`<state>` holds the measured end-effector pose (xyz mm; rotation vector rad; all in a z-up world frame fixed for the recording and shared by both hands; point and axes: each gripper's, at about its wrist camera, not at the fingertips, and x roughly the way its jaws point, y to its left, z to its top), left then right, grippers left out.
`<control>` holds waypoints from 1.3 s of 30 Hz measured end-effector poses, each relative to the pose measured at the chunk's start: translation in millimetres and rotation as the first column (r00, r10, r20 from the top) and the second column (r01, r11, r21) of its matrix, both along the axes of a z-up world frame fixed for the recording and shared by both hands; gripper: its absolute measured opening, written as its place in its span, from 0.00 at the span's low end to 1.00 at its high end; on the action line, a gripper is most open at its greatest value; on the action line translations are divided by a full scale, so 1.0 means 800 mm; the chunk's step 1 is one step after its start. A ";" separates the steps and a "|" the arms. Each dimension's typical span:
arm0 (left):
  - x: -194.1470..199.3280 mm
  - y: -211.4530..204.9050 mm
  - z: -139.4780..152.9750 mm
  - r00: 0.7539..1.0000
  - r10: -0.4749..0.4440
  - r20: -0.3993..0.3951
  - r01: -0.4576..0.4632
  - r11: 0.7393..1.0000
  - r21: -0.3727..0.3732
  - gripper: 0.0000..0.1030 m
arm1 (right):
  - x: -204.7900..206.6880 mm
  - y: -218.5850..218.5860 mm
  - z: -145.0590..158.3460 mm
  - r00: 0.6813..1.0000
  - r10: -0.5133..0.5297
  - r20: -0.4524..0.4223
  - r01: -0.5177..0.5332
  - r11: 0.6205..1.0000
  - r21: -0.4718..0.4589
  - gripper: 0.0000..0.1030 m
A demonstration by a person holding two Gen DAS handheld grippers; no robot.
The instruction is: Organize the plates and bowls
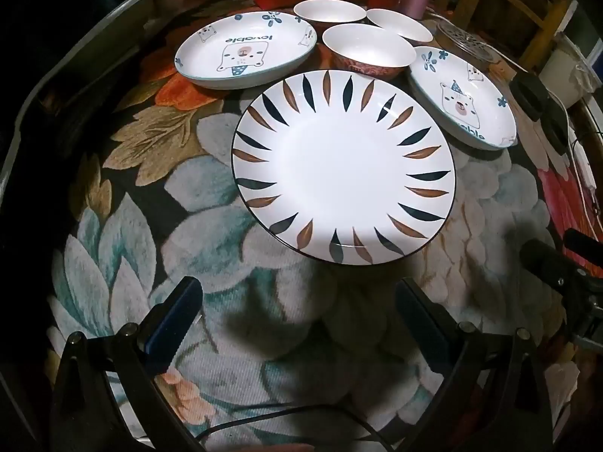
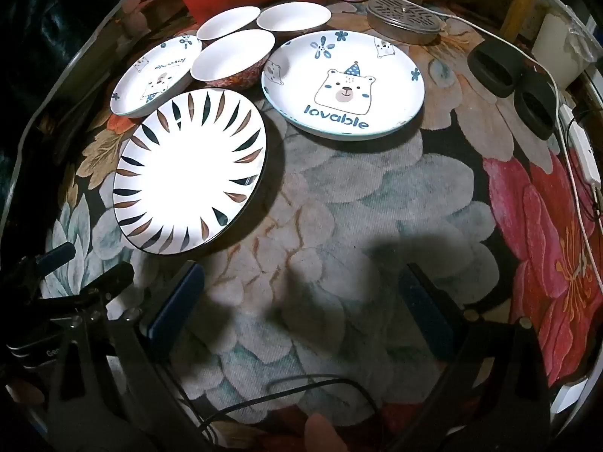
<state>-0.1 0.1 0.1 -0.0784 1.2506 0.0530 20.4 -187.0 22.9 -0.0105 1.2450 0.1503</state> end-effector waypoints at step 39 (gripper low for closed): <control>0.007 0.002 0.025 0.997 0.016 0.081 -0.015 1.000 -0.021 0.99 | -0.003 0.002 0.027 0.992 0.005 0.126 -0.008 1.000 0.019 1.00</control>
